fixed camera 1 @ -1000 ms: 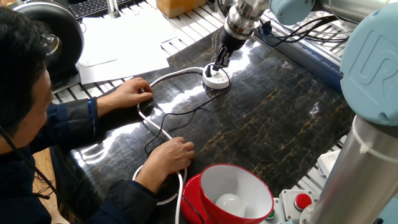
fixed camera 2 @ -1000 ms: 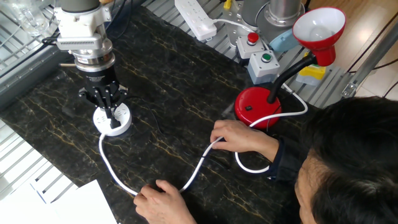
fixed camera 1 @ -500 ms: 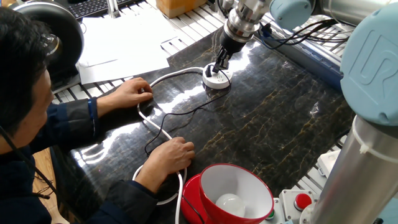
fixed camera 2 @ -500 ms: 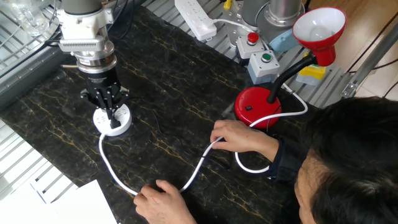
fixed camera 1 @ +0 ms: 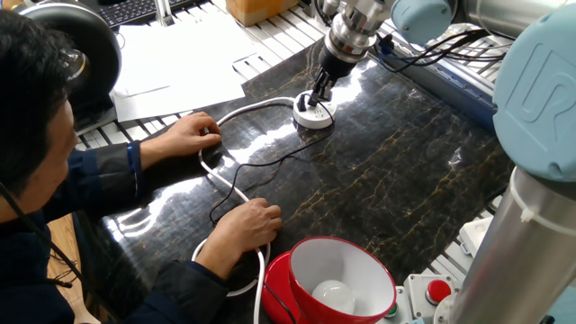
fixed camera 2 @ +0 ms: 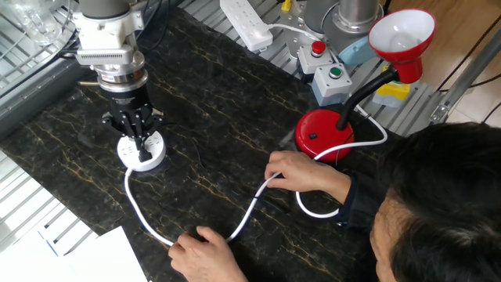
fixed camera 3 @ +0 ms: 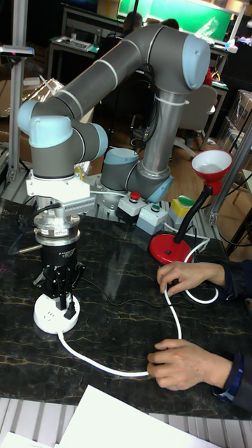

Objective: Plug in the power cord of the desk lamp, turn on the socket, and light up the desk lamp

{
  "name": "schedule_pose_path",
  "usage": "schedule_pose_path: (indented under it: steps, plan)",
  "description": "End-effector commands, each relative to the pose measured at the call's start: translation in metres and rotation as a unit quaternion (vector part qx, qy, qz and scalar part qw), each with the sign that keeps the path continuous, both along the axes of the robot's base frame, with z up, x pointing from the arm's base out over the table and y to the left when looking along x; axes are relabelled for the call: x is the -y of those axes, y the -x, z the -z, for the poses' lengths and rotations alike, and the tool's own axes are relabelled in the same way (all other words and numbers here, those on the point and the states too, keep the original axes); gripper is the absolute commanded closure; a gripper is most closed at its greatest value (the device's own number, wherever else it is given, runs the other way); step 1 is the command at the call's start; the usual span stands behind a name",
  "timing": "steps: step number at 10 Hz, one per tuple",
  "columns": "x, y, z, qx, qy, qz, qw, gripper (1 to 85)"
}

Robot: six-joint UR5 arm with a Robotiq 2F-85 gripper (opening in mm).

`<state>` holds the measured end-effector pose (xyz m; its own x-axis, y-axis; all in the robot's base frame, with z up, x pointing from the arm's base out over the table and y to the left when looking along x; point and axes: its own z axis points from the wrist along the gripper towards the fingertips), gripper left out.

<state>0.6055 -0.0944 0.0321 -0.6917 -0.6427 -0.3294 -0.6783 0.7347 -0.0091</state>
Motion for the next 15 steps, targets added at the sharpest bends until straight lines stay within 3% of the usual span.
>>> schedule_pose_path:
  steps: [1,5,8,9,12,15]
  plan:
    - [0.001,-0.001,0.000,0.004,-0.005,0.004,1.0000,84.7]
    - [0.002,-0.003,0.006,0.008,-0.009,0.001,0.9999,84.7]
    - [0.036,0.015,0.000,-0.002,-0.002,-0.032,0.9995,84.7]
    - [0.038,0.016,0.001,0.001,-0.002,-0.034,0.9994,84.7]
    - [0.029,0.005,0.001,0.002,-0.003,-0.028,0.9996,84.7]
    - [0.015,0.009,-0.006,-0.008,-0.008,-0.012,0.9999,84.7]
